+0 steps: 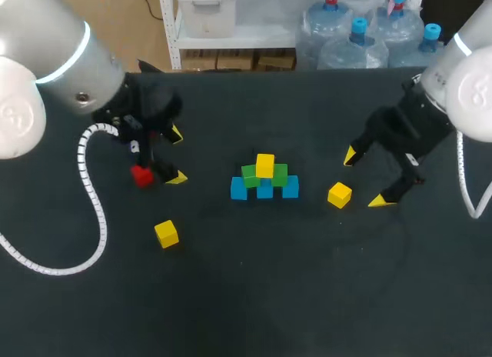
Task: Place the blue cubes, place green cubes on the blue cubes, place the yellow cubes on the green cubes, then place the red cubes on the yellow cubes, and place purple cube on the red cubes.
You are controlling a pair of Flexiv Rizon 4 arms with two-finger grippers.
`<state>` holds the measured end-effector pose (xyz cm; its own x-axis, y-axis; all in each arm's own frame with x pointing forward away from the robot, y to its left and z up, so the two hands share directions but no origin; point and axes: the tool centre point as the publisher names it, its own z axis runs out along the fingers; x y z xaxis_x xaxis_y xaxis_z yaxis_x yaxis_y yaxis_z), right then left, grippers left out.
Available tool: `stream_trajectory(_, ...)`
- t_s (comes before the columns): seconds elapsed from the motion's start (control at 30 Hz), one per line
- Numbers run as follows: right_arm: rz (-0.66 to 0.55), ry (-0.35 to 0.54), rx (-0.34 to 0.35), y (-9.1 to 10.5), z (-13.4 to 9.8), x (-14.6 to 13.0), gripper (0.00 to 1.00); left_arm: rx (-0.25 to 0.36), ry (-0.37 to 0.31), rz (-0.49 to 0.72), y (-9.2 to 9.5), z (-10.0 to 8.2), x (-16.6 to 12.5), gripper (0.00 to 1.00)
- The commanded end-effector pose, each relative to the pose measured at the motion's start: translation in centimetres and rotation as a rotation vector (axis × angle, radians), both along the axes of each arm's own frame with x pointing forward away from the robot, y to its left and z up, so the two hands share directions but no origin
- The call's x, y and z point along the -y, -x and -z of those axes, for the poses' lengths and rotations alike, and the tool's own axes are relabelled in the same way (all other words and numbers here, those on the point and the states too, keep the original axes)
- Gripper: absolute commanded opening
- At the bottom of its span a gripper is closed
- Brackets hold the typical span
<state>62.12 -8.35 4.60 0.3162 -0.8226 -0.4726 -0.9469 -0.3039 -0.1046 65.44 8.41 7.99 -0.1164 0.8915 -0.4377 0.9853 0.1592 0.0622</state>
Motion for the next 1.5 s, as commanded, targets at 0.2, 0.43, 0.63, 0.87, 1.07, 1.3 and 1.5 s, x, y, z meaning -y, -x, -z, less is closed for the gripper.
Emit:
stream_trajectory(0.2,-0.03,-0.002,-0.013,-1.0,0.7,-1.3,1.0,0.092,0.205,-0.076,-1.1,-0.7,-1.0,1.0)
stream_trajectory(0.43,-0.021,0.003,-0.014,-0.9,0.8,-0.9,1.0,0.117,0.285,-0.083,-2.5,-2.1,-2.1,1.0)
stream_trajectory(0.63,-0.002,0.007,-0.025,-0.7,1.0,-0.4,1.0,0.097,0.313,-0.005,-3.6,-2.9,-2.1,1.0)
stream_trajectory(0.87,-0.001,0.027,-0.02,-0.6,0.9,-0.7,1.0,0.077,0.308,0.046,-5.3,-3.2,-2.0,1.0)
stream_trajectory(1.07,-0.006,0.04,-0.011,-0.6,0.5,-0.9,1.0,0.055,0.293,0.062,-5.9,-3.0,-2.2,1.0)
stream_trajectory(1.3,0.044,0.121,0.019,-0.6,0.0,-0.8,1.0,0.023,0.274,0.06,-5.7,-3.1,-2.2,1.0)
stream_trajectory(1.5,0.015,0.128,0.032,-1.5,-0.4,-1.5,1.0,0.023,0.274,0.06,-5.7,-3.1,-2.2,1.0)
